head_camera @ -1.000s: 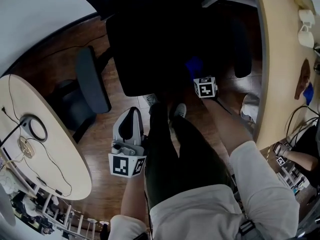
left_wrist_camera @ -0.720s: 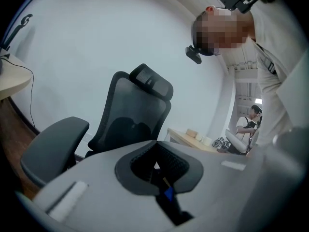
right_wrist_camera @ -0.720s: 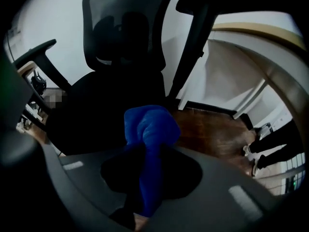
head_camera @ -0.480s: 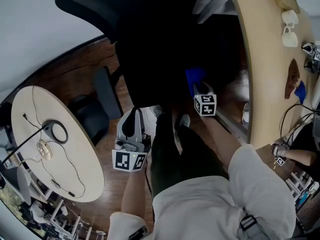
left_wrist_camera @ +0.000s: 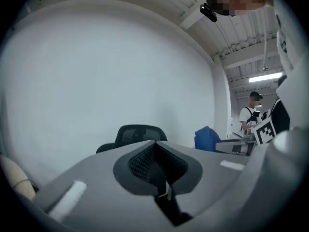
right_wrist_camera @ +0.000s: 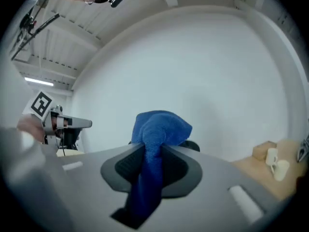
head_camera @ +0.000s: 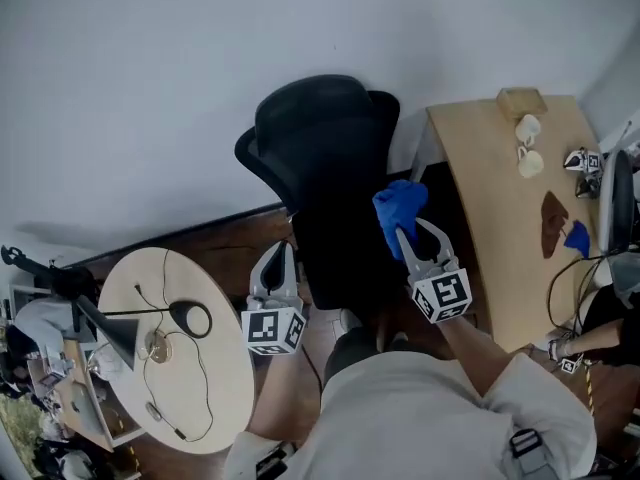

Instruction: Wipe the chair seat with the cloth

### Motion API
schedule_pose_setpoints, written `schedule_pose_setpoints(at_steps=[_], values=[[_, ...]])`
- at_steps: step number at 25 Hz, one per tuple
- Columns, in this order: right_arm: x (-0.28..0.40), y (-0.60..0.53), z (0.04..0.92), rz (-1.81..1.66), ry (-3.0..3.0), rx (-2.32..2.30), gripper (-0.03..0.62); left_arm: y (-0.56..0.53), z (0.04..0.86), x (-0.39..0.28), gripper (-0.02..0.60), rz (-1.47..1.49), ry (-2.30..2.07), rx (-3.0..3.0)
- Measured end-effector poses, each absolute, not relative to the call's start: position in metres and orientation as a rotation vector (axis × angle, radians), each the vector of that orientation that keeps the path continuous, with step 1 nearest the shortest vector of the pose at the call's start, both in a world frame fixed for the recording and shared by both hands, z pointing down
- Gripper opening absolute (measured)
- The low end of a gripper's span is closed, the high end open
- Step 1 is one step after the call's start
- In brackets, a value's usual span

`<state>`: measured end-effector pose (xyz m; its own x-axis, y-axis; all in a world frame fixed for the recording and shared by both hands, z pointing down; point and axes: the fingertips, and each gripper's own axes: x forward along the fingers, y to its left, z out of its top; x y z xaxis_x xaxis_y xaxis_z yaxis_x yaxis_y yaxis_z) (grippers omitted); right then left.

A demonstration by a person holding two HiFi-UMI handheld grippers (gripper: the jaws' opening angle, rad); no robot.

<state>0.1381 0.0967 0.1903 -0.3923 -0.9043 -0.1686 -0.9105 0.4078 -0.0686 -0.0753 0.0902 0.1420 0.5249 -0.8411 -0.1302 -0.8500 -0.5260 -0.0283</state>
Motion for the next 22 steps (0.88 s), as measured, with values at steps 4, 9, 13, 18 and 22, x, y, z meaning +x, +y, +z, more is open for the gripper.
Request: schedule_pose_setpoints(at_steps=[4, 9, 13, 18, 22], values=[[0.151, 0.184, 0.098, 0.258, 2.404, -1.535, 0.091, 0.172, 0.072, -0.064, -0.018, 0.248, 1.373, -2.607], [0.184, 0.278, 0.049, 0.461, 2.307, -1.473, 0.091, 0.265, 0.018, -0.017, -0.015, 0.356, 1.207, -2.512], [0.195, 0.291, 0.045, 0.477, 2.299, -1.442, 0.092, 0.274, 0.028, -0.009, -0.015, 0.343, 1.255, -2.490], [0.217, 0.327, 0.053, 0.437, 2.304, -1.372, 0.092, 0.319, 0.044, 0.011, -0.015, 0.319, 1.284, -2.484], [0.234, 0.361, 0.057, 0.437, 2.301, -1.338, 0.092, 0.354, 0.046, 0.030, -0.011, 0.320, 1.271, -2.469]])
